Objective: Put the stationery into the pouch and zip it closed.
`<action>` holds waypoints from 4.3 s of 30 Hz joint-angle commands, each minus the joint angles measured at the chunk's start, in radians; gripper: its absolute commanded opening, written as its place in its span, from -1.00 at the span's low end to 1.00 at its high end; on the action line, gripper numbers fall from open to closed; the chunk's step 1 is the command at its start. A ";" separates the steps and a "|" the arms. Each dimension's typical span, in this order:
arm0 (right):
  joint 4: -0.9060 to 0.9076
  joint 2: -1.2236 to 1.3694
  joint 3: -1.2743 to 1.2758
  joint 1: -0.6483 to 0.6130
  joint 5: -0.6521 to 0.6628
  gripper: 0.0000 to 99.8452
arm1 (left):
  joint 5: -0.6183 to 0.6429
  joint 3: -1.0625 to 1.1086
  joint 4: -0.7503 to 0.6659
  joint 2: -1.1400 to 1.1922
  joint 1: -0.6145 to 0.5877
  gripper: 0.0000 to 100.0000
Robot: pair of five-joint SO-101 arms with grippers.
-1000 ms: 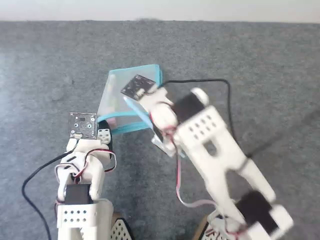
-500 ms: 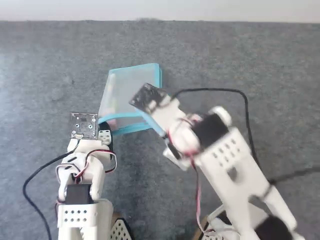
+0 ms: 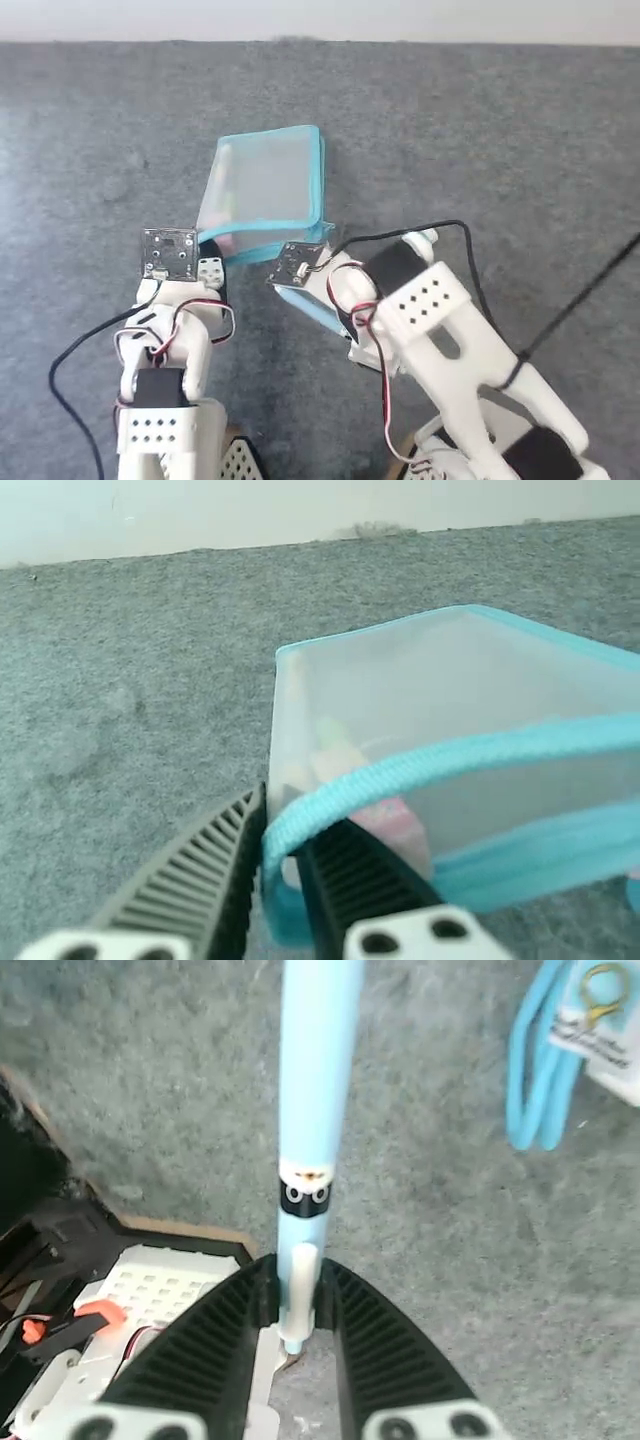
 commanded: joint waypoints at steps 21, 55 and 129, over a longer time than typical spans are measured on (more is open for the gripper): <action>0.045 0.257 -0.358 0.111 -0.155 -0.99 | -0.063 0.012 -0.032 0.009 0.118 -0.98; -0.200 0.440 -0.784 -0.047 -0.324 -0.59 | -0.063 0.012 -0.018 0.003 0.117 -0.98; -0.318 0.745 -0.559 0.593 -0.494 -0.96 | -0.009 -0.053 0.054 0.002 0.032 -0.98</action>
